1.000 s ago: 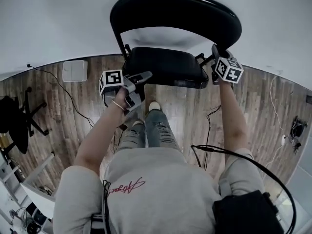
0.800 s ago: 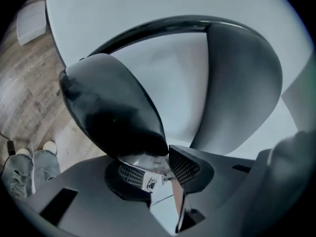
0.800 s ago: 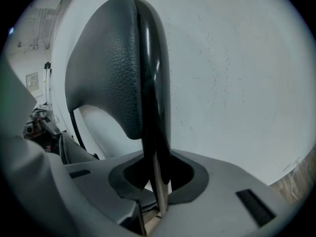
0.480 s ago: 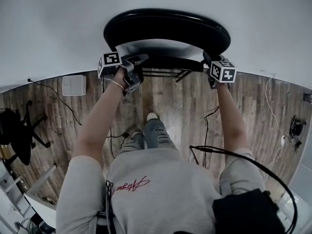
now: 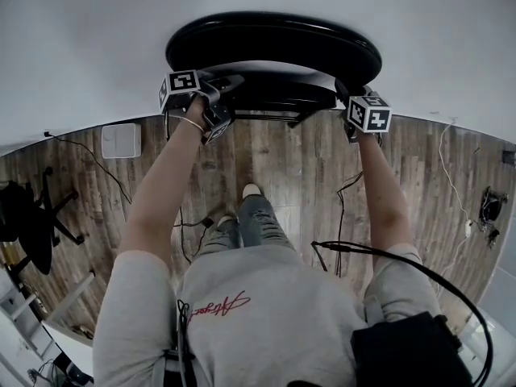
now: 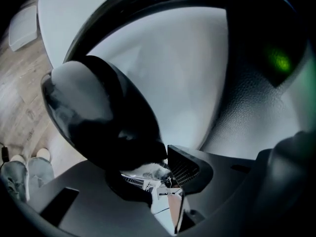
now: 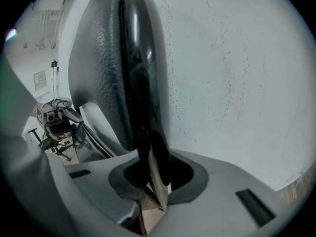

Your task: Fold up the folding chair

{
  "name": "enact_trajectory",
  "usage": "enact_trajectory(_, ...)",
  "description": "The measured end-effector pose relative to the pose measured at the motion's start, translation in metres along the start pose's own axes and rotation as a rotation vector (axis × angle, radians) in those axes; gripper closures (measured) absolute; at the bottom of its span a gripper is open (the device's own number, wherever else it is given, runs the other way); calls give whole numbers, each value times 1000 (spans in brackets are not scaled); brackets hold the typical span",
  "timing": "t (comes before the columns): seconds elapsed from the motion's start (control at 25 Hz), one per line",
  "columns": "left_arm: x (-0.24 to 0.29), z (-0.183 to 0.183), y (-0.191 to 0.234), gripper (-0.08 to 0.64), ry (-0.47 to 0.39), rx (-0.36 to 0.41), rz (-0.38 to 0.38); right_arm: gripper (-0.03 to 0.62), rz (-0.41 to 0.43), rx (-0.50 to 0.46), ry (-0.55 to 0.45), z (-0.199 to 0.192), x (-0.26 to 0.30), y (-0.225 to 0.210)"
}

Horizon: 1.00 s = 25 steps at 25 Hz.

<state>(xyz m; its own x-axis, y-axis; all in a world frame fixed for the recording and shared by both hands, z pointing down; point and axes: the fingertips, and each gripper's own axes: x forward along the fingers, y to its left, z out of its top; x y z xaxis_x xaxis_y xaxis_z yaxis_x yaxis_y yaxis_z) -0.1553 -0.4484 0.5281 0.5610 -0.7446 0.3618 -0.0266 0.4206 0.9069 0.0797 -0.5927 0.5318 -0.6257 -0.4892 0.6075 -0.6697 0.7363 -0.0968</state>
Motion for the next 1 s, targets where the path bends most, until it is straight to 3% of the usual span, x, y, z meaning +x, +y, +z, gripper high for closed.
enact_trajectory(0.16, 0, -3, -3, 434, -5, 78, -13, 520, -29, -9, -38, 2, 0, -2)
enact_trajectory(0.28, -1, -9, -7, 427, 12, 233, -42, 482, -107, -18, -105, 6, -4, -9)
enact_trajectory(0.36, -4, -12, -9, 285, -2, 375, -69, 411, -157, 10, -177, 8, -11, -16)
enact_trajectory(0.44, -11, -11, -8, 268, -28, 463, -100, 373, -181, 41, -240, 6, -19, -18)
enact_trajectory(0.68, -60, -20, 11, 258, -94, 514, -194, 371, -242, 85, -338, -21, -68, -10)
enact_trajectory(0.76, -81, -33, 15, 259, -139, 544, -199, 374, -228, 54, -393, -23, -98, 11)
enact_trajectory(0.88, -106, -63, 7, 259, -175, 695, -191, 387, -170, -52, -480, -6, -144, 72)
enact_trajectory(1.0, -127, -109, -20, 259, -145, 838, -260, 510, -126, -125, -566, 19, -188, 143)
